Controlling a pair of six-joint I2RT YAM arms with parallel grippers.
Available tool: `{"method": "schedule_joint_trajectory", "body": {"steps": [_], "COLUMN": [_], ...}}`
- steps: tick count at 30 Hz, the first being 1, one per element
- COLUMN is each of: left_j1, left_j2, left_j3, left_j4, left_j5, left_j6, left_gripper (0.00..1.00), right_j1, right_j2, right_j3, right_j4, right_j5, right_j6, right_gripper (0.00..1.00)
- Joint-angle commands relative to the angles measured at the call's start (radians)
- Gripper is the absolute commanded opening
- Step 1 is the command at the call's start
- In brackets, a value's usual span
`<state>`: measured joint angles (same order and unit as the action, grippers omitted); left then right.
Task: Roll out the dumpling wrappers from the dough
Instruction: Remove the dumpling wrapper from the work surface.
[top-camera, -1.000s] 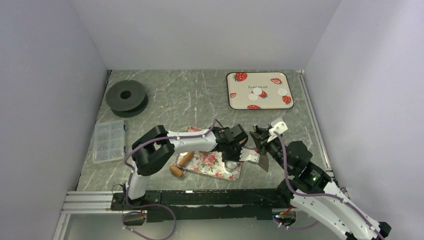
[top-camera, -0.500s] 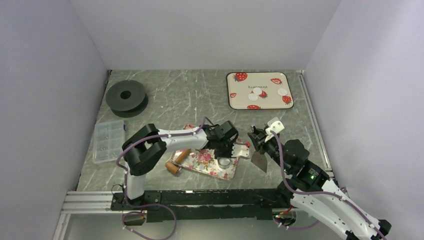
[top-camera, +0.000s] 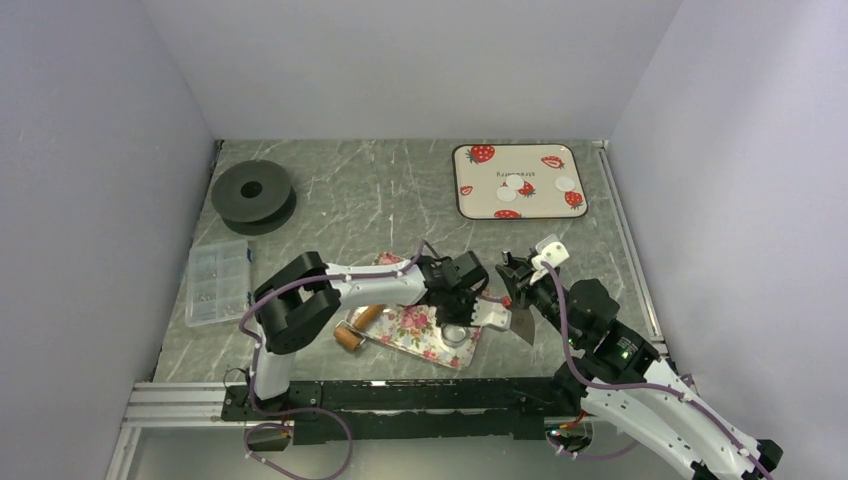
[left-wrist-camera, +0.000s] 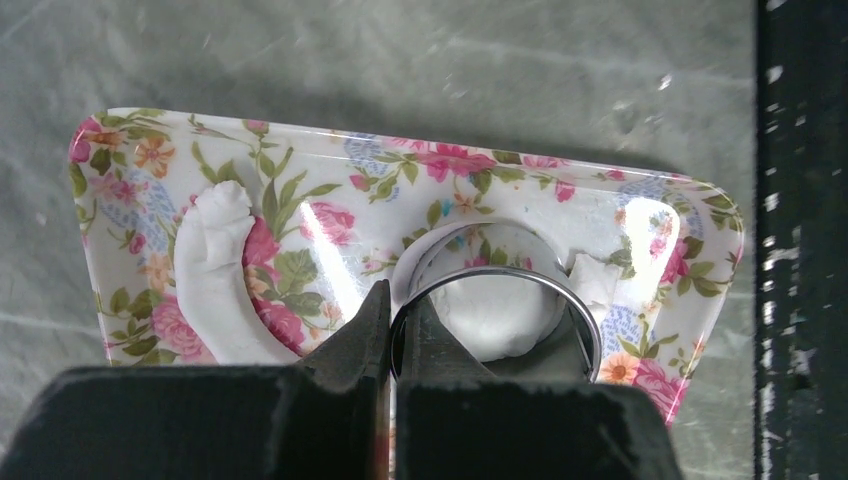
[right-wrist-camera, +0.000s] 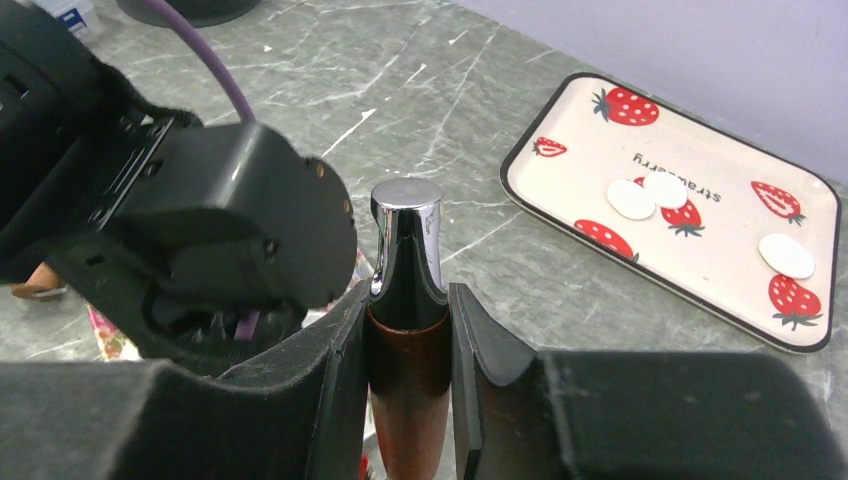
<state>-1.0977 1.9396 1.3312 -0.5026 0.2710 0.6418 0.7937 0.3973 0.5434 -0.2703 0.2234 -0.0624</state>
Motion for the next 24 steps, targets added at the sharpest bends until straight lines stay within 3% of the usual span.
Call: {"method": "schedule_joint_trajectory", "body": {"steps": [1,5,11,14,20,24], "left_j1": [-0.051,-0.018,0.141,0.170,0.128,0.078], "left_j2": [0.061,0.079,0.096,0.105,0.091,0.085], "left_j3": [-0.001,-0.017,0.033,0.046,0.029,0.038], "left_j4": [-0.047,-0.025,0.022,0.035,0.020,-0.047], "left_j5": [0.051,-0.025,-0.137,-0.166,-0.122,0.022], "left_j6": [-0.011,0.030,0.068,0.084,0.059,0.021], "left_gripper": [0.00,0.00,0.00,0.00,0.00,0.00], "right_j1": [0.004,0.005,0.005,0.005,0.004,0.005], "right_j2": [-0.011,-0.008,-0.005,-0.010,-0.020,-0.018], "right_j3": [0.052,0.040,0.037,0.041,0.043,0.042], "right_j4": [0.044,0.056,0.065,0.062,0.052,0.052], "right_j5": [0.004,0.000,-0.004,-0.003,0.001,-0.001], "right_j6": [-0.011,-0.008,-0.005,-0.005,-0.004,-0.001], "right_gripper": [0.00,0.00,0.00,0.00,0.00,0.00]}}
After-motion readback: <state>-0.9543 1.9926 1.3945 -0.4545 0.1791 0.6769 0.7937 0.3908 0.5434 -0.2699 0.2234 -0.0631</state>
